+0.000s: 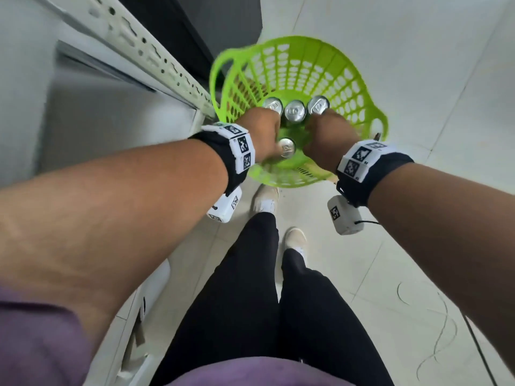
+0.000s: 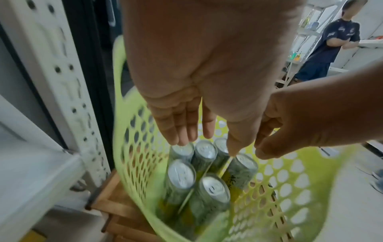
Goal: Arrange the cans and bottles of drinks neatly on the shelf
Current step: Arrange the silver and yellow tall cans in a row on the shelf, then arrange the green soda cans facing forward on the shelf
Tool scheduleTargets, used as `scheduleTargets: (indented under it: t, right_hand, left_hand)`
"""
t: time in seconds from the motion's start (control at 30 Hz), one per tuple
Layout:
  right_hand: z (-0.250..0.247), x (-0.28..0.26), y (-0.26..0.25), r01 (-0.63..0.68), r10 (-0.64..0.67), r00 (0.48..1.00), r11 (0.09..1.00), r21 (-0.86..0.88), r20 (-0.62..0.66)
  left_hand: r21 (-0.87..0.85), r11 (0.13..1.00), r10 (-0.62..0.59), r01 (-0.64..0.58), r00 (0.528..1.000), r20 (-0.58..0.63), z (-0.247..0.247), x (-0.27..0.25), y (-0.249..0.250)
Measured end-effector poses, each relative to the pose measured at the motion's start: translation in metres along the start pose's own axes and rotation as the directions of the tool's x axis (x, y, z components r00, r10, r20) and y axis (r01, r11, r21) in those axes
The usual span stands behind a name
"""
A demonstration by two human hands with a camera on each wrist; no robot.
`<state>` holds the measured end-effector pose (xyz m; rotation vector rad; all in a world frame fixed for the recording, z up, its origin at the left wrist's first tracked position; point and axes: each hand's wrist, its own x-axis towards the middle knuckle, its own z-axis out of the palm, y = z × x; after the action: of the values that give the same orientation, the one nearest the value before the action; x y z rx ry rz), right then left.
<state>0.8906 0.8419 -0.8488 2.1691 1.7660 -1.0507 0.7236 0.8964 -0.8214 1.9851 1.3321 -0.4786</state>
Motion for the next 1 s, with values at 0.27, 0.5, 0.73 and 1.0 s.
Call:
scheduleTargets:
  t: [0.27,0.5,0.73,1.0]
  right_hand:
    - [-0.123,-0.106,-0.104,0.331,-0.341,0.934,0.938,-0.101,-0.108]
    - [-0.190,-0.253,-0.246,0.614,-0.652,0.745,0.753,-0.239,-0.141]
    - [-0.187,-0.433,-0.393,0.834,-0.905,0.422,0.414,-0.365,-0.060]
    - [-0.102,-0.668,-0.513,0.907,-0.998,0.021,-0.006,-0.422,0.059]
  left_hand:
    - [-0.099,0.991,-0.115,0.088,0.944,-0.311,-0.110,-0.170,0.007]
    - [-0.211,0.960,-0.274,0.183,0.759,-0.591,-0.181,-0.397,-0.004]
    - [-0.275,0.882,-0.450,0.382,0.515,-0.730,-0.169,-0.649,-0.034]
    - [-0.509,0.698,-0.654,0.503,0.159,-0.740,-0.061,-0.934,-0.047]
